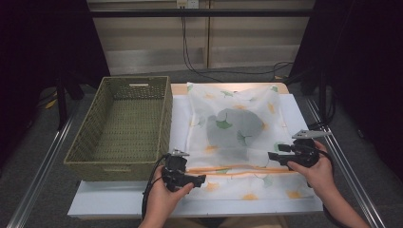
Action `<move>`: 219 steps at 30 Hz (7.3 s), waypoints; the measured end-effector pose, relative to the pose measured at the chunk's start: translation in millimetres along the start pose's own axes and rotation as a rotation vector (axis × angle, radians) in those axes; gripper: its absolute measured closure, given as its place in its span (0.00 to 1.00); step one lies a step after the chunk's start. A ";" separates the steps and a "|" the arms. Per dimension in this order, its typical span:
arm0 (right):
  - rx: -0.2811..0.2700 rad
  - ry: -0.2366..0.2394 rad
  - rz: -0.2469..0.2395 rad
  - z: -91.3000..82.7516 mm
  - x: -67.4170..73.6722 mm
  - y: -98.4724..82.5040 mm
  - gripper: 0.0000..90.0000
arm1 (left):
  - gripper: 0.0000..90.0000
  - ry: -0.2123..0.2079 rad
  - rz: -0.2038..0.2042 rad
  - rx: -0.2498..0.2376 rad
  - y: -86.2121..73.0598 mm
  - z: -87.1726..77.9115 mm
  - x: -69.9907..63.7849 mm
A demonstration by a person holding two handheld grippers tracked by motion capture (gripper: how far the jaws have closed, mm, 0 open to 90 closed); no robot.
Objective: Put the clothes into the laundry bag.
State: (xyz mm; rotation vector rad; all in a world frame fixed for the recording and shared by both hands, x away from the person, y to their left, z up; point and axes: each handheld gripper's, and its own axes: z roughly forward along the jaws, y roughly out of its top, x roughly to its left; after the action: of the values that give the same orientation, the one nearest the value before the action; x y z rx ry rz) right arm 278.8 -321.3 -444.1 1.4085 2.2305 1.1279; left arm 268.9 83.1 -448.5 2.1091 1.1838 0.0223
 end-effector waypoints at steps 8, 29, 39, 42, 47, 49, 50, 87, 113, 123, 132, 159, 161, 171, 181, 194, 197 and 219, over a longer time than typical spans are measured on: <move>0.033 -0.112 0.057 -6.2 -19.8 -16.9 0.34 | 0.17 0.009 0.003 0.000 3.5 5.8 1.6; 0.133 -0.161 0.107 -11.3 -46.2 -31.5 1.00 | 0.16 0.017 0.005 0.010 7.7 9.8 5.8; 0.072 -0.191 0.126 -20.6 -57.1 -29.9 1.00 | 0.17 0.009 -0.008 0.031 5.5 12.1 4.3; 0.066 -0.188 0.125 -20.7 -56.5 -30.2 1.00 | 0.17 0.013 -0.006 0.043 4.4 10.5 4.0; 0.076 -0.195 0.129 -21.1 -53.4 -30.1 1.00 | 0.19 0.024 -0.016 0.059 -2.4 8.9 4.3; 0.071 -0.193 0.109 -20.4 -53.4 -30.4 1.00 | 0.22 0.011 -0.019 0.076 -6.1 8.1 5.2; 0.071 -0.192 0.115 -20.9 -52.8 -30.2 1.00 | 0.23 0.017 -0.016 0.067 -7.5 8.2 4.3; -0.025 -0.065 0.048 -23.8 -1.7 -4.3 0.57 | 0.98 0.018 -0.049 0.093 1.4 -0.4 1.3; 0.060 0.184 -0.006 37.5 83.2 20.0 0.41 | 0.98 -0.034 0.007 0.059 10.7 -10.9 -8.8; 0.074 0.256 -0.022 57.9 106.1 28.0 0.39 | 0.98 -0.040 0.022 0.062 10.1 -10.9 -9.7; 0.094 0.361 -0.019 73.9 127.4 35.9 0.49 | 0.98 -0.052 0.033 0.062 10.2 -10.7 -11.7; 0.147 0.532 0.121 109.8 141.6 46.2 0.72 | 0.98 -0.086 0.069 0.063 11.0 -11.0 -16.8; 0.144 0.534 0.126 110.3 141.5 47.3 0.73 | 0.98 -0.089 0.071 0.064 11.3 -11.0 -16.4; 0.161 0.563 0.160 111.5 142.1 47.3 0.81 | 0.98 -0.088 0.074 0.065 10.8 -10.5 -15.3; 0.170 0.576 0.174 108.9 138.1 47.4 0.94 | 0.98 -0.091 0.074 0.063 11.0 -9.8 -15.5; 0.205 0.599 0.267 117.4 137.9 44.8 0.84 | 0.98 -0.102 0.083 0.070 10.2 -9.2 -15.6; 0.204 0.614 0.281 115.8 137.1 45.1 0.89 | 0.98 -0.101 0.083 0.071 10.0 -9.3 -14.8; 0.157 0.609 0.248 102.9 131.7 49.8 1.00 | 0.78 -0.149 0.036 0.045 6.6 -5.5 -11.2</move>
State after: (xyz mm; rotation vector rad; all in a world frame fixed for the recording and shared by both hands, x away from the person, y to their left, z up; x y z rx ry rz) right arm 306.8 -149.5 -453.2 1.5997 2.6420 1.6830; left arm 265.4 75.6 -437.1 2.1307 1.0671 -0.1440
